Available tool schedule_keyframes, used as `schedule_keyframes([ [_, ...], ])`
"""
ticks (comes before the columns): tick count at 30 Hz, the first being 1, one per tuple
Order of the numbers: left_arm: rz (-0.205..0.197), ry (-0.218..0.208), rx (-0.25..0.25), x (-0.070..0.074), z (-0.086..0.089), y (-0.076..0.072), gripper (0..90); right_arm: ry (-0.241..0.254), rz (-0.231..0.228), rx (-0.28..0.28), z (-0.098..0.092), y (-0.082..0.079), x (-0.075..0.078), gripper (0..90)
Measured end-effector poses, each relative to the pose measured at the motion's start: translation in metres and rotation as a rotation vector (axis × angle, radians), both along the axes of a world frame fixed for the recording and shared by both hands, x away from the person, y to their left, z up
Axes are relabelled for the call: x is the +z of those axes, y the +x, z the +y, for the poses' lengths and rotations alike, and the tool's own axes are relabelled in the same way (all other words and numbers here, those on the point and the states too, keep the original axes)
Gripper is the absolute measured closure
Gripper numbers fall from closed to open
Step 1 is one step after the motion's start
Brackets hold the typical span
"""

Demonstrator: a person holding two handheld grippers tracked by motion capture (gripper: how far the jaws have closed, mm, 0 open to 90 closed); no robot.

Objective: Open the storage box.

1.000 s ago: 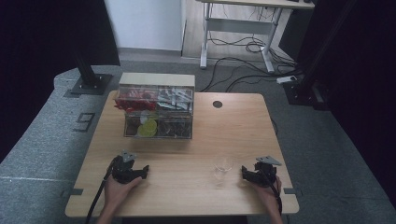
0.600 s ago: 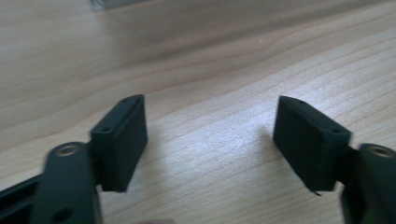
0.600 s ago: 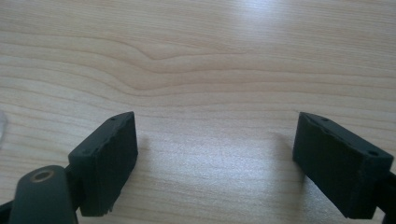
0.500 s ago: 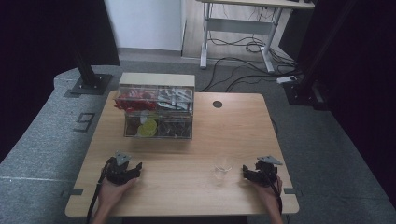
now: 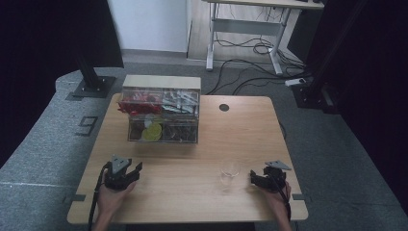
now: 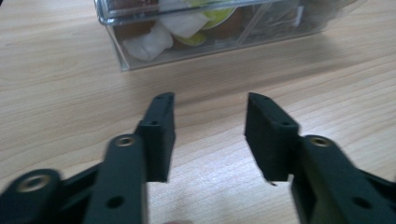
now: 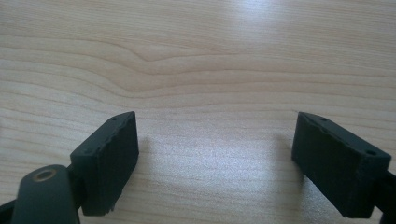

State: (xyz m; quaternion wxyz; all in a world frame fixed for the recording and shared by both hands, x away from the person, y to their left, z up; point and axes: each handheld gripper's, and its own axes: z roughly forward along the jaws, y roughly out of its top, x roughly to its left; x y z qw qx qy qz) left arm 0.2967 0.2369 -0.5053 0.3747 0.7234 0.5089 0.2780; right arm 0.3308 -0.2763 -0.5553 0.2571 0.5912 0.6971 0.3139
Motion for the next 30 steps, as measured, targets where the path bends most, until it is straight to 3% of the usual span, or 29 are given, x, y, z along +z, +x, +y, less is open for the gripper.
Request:
schedule_keyframes([
  [7, -0.011, -0.003, -0.027, 0.007, 0.002, -0.001, 71.9, 0.001, 0.002, 0.0, 0.0, 0.0, 0.0, 14.9],
  [9, -0.004, -0.014, -0.034, 0.008, 0.002, 0.0, 79.1, 0.001, 0.002, 0.0, 0.0, 0.0, 0.0, 14.9],
  [15, -0.009, -0.058, -0.037, 0.015, 0.004, -0.001, 89.8, 0.0, 0.0, -0.001, 0.0, 0.0, 0.0, 14.9],
  [17, -0.002, -0.074, -0.044, 0.018, 0.004, -0.001, 90.0, 0.0, 0.0, -0.001, 0.0, 0.0, 0.0, 14.9],
  [30, 0.003, -0.08, -0.065, 0.031, -0.001, 0.017, 90.0, 0.0, 0.0, -0.009, 0.0, 0.001, 0.0, 14.9],
])
